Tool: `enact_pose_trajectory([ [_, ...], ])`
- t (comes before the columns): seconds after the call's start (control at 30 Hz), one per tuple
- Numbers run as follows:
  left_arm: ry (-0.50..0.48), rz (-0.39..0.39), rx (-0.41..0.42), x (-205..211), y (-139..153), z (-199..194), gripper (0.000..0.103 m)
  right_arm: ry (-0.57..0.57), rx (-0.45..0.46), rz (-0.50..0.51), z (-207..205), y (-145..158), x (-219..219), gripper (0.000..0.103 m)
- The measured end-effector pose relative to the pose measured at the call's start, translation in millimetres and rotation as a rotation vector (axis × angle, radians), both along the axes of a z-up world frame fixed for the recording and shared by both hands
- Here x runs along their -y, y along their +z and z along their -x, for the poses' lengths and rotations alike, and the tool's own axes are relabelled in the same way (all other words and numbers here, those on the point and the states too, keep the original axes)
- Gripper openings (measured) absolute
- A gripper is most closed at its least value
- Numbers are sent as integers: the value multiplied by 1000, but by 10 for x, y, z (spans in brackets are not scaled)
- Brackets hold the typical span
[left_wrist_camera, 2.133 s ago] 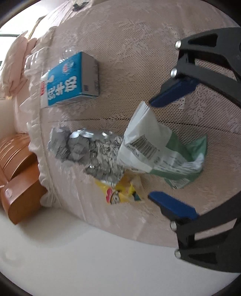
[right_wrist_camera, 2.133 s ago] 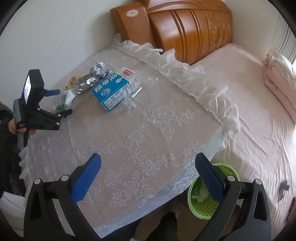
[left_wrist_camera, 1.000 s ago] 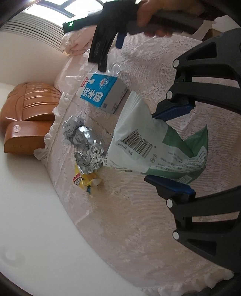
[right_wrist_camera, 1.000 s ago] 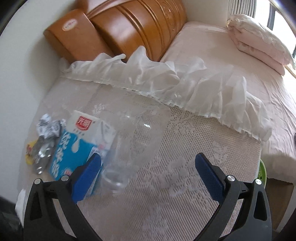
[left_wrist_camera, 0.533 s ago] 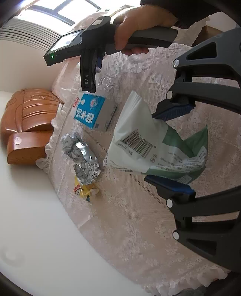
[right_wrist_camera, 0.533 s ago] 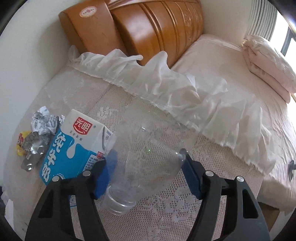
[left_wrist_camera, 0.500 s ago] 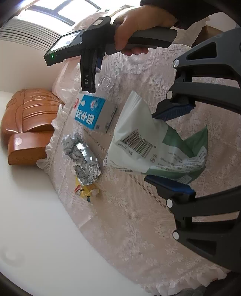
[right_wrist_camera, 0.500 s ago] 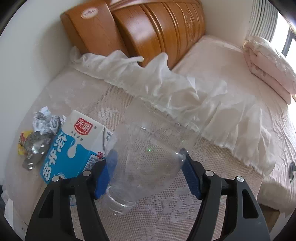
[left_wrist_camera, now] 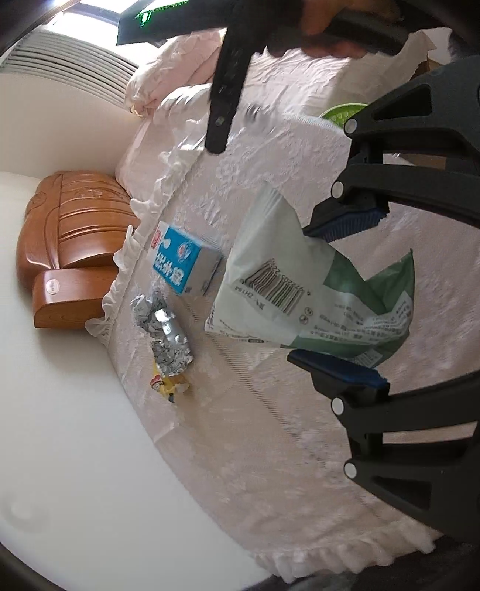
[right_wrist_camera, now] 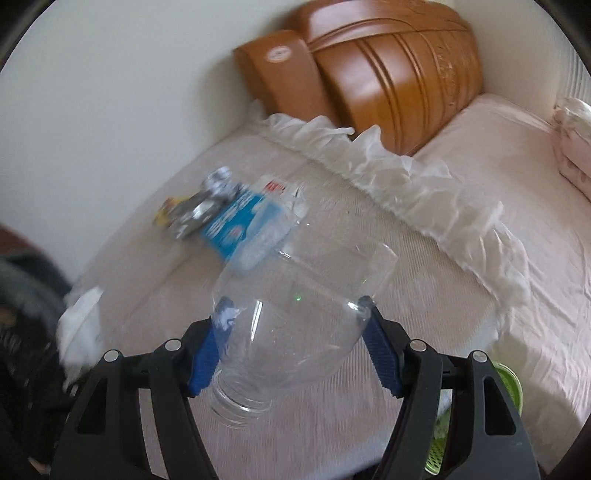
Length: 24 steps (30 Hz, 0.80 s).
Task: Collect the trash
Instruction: 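Carry the snack bag and bottle to the wastebasket and release them inside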
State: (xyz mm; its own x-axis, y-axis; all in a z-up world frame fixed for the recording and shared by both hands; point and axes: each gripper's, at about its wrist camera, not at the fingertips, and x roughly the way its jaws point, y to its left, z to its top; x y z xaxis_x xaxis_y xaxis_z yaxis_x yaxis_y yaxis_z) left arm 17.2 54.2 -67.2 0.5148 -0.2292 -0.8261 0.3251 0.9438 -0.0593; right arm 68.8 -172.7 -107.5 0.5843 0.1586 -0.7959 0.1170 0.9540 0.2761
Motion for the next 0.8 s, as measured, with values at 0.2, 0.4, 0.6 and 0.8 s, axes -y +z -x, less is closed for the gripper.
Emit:
enact_pose_trajectory([
  [0.2,26,23,-38,86,-26,285,56,99,23,42,441,168,-37,69],
  [0.4,19,10,-34,257,-10,386,56,136,28,33,534,195,27,69],
  [0.6,-34,-11,-31,491,12,415,56,100,21,19,641,180,197,69],
  [0.8,-163,-17,-34,966,38,420,56,-56,-1,57,1032,90,751,69],
])
